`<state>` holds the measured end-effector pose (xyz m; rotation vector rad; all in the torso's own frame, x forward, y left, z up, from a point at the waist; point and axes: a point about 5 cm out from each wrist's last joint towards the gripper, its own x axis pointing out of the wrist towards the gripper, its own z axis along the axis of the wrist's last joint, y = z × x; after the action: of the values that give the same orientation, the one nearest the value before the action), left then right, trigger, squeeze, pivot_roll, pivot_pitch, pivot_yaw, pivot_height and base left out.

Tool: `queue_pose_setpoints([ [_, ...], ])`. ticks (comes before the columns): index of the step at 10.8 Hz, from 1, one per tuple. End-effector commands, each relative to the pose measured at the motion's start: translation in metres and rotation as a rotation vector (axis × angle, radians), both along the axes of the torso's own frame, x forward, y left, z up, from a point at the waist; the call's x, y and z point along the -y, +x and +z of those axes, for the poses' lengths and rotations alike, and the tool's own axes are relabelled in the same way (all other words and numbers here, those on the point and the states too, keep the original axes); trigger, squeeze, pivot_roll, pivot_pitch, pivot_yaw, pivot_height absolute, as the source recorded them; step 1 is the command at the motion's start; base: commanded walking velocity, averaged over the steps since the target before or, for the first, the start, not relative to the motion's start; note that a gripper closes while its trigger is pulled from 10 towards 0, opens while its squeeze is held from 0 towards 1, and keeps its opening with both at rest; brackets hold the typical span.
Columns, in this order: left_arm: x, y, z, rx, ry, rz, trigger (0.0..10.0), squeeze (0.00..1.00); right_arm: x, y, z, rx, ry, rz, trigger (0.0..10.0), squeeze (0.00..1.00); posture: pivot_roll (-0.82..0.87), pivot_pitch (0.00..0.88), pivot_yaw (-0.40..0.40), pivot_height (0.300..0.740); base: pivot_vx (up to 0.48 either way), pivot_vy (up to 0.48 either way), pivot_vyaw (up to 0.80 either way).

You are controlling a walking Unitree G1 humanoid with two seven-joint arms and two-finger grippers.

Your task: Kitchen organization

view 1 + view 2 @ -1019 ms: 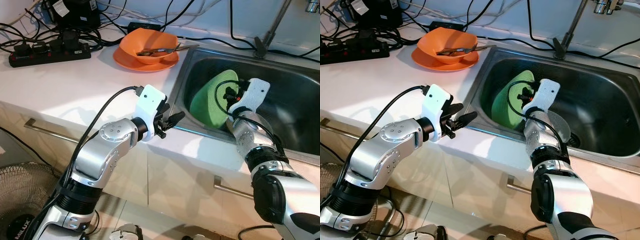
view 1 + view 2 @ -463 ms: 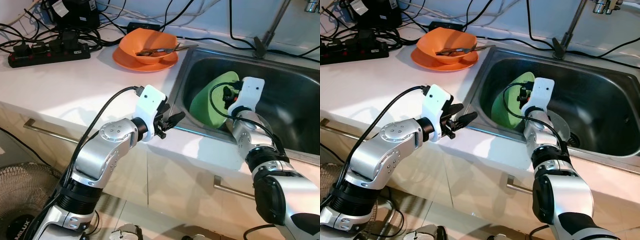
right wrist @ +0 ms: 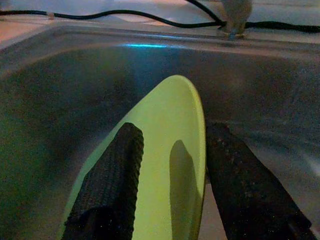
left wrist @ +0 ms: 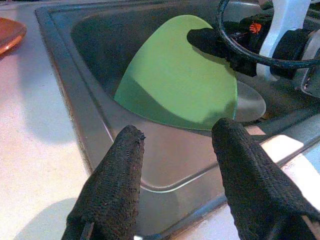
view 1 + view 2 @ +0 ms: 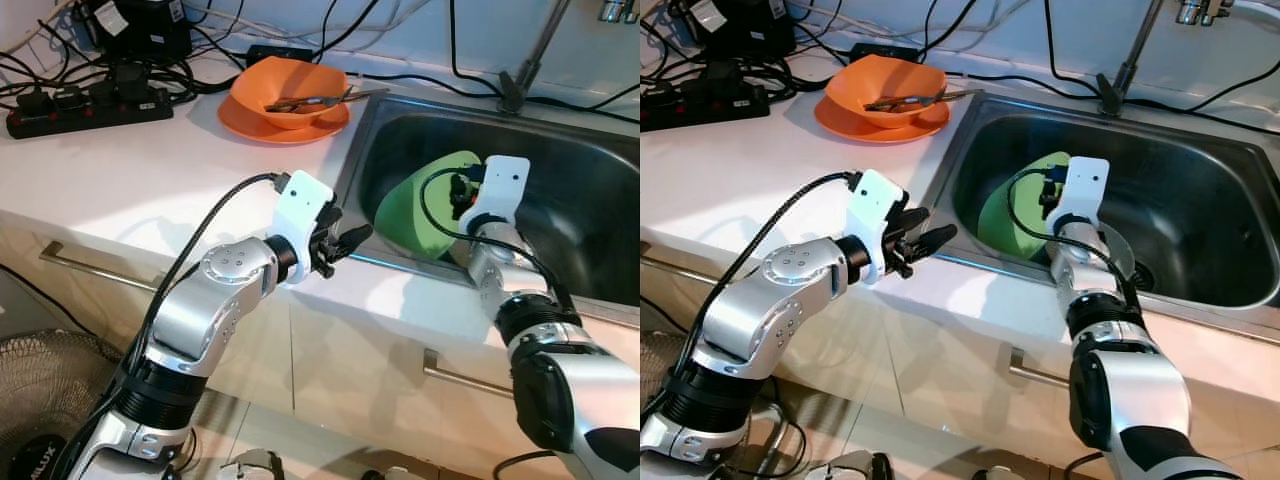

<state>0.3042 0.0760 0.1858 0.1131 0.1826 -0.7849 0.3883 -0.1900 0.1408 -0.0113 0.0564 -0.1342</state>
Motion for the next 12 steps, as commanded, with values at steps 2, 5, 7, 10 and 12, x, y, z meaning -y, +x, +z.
queue_pose_setpoints([
  [2,0.001,-0.001,-0.006,-0.024,0.024,-0.007,10.0,0.0,0.002,-0.004,-0.006,-0.01,-0.079,0.0,10.0,0.0,0.14,0.068,-0.016,0.74,0.0,0.0,0.0],
  [5,0.001,-0.001,-0.008,-0.026,0.033,-0.005,10.0,0.0,0.003,-0.004,-0.006,-0.007,-0.207,-0.007,10.0,0.0,0.15,0.067,-0.018,0.74,0.0,0.0,0.0],
  [7,0.001,-0.001,-0.008,-0.023,0.034,-0.001,10.0,0.0,0.004,-0.004,-0.004,0.002,-0.239,-0.014,10.0,0.0,0.15,0.066,-0.018,0.74,0.0,0.0,0.0],
  [10,-0.001,0.002,-0.006,-0.003,0.017,0.024,10.0,0.0,0.007,-0.004,0.001,0.041,-0.257,-0.042,10.0,0.0,0.14,0.064,-0.018,0.74,0.0,0.0,0.0],
  [12,-0.011,0.016,0.008,0.125,-0.046,0.152,10.0,0.0,-0.006,0.001,0.023,0.182,-0.139,0.014,10.0,0.0,0.14,0.063,-0.019,0.74,0.0,0.0,0.0],
])
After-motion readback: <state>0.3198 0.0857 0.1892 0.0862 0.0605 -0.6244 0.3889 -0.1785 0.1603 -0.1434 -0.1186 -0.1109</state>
